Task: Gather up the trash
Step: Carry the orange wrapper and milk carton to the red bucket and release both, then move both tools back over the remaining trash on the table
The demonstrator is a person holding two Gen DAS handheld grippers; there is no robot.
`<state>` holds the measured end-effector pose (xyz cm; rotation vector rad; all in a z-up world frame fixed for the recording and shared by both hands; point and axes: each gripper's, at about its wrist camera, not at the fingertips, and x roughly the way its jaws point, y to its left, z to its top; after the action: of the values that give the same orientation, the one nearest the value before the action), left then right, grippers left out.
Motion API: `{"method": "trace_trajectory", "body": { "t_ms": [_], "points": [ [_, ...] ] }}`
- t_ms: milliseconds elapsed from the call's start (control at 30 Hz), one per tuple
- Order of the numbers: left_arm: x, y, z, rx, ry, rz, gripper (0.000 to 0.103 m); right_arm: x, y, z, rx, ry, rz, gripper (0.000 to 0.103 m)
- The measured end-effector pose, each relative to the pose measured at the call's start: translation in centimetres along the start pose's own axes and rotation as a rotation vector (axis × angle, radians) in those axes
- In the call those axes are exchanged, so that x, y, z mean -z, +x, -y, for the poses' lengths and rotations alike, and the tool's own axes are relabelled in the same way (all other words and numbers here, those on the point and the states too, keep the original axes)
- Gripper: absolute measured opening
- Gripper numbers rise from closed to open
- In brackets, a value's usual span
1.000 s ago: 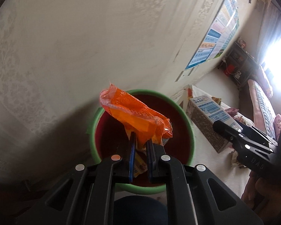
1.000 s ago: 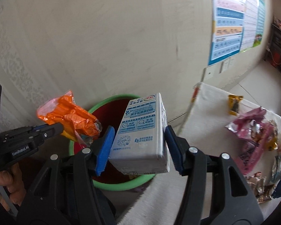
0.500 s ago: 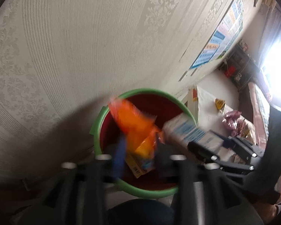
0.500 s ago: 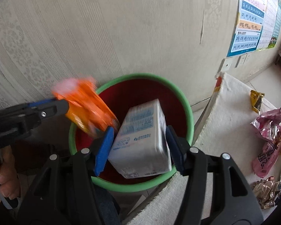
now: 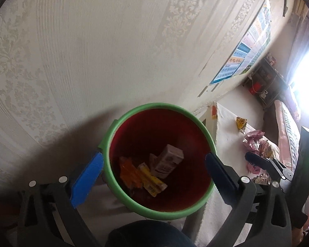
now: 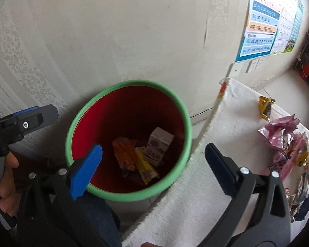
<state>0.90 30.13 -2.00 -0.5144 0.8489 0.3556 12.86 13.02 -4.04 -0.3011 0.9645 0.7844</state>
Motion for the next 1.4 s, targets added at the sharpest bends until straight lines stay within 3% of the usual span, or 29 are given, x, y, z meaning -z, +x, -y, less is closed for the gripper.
{"method": "trace_trajectory", "body": {
  "t_ms": [367,600,767,1000,1133,1400],
  "points": [
    [1.2,0.5,4.8,-0.013,0.068,-0.003,0.095,2.4,-3.3,4.6,0.078,0.072,0.023,0.098],
    [2.7,1.2,9.9,-0.048,0.168,-0.008,0.095,4.6,-5.8,8.6,0.154,0.15,0.036,0.098],
    [3.8,0.9,13.7,-0.022,0.23,0.01,0.095,6.6,-7.8,12.1,0.206,0.22,0.042,0.098],
    [6.2,2.1,19.7,0.122,0.322,-0.021,0.095,10.8,-11.7,18.8,0.301,0.333,0.101,0.098],
    [7.7,3.0,23.6,0.182,0.379,-0.065,0.095,13.2,-13.0,22.8,0.37,0.397,0.073,0.098],
    [10.0,5.3,28.6,0.251,0.422,-0.178,0.095,16.6,-14.5,28.2,0.378,0.512,0.029,0.098]
  ]
}}
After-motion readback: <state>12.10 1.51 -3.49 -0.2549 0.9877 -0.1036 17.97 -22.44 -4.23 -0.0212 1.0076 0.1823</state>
